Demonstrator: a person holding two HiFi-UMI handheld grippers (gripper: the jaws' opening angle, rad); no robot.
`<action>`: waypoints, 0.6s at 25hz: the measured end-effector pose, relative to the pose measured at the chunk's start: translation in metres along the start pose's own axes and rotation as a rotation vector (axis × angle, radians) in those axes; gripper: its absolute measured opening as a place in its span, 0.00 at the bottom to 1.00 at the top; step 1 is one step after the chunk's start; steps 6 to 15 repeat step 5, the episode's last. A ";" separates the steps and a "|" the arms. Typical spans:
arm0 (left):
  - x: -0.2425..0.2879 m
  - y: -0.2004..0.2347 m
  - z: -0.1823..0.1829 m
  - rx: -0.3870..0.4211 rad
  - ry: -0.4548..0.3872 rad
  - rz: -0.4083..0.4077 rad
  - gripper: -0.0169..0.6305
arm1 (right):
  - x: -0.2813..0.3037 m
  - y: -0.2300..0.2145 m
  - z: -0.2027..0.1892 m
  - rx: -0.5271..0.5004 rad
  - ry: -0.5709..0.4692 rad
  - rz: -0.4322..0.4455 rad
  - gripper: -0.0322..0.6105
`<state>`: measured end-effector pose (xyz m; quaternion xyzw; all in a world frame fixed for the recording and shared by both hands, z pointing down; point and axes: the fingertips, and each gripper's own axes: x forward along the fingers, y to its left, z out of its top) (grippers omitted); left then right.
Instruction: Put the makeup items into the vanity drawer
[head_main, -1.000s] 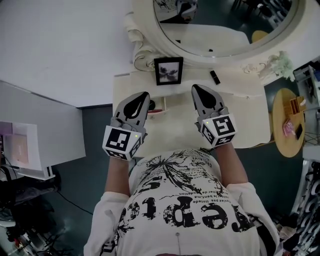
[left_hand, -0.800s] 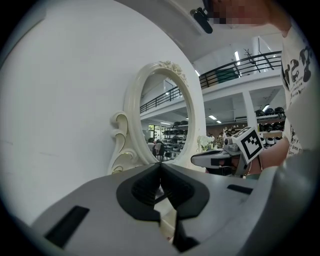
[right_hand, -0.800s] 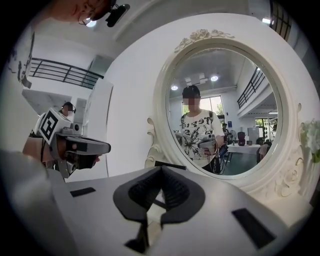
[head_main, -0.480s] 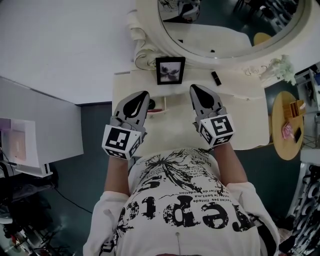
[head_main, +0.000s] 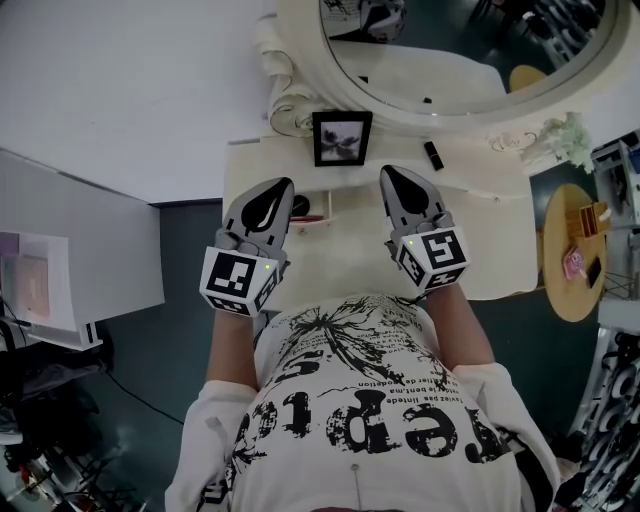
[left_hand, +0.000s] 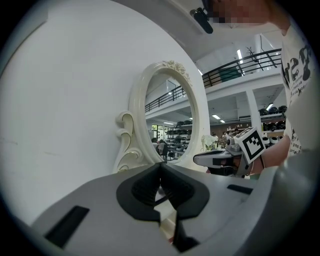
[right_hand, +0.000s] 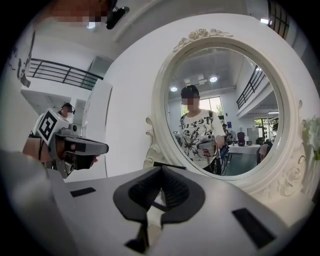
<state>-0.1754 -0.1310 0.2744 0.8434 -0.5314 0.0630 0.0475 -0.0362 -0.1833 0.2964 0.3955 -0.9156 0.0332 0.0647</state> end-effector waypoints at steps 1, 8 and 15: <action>0.000 0.000 0.000 0.004 0.002 0.003 0.05 | 0.000 0.000 0.000 0.001 0.000 -0.003 0.07; 0.000 0.002 -0.001 0.013 0.007 0.008 0.05 | 0.000 -0.003 0.000 0.004 -0.005 -0.015 0.07; 0.000 0.002 -0.001 0.013 0.007 0.008 0.05 | 0.000 -0.003 0.000 0.004 -0.005 -0.015 0.07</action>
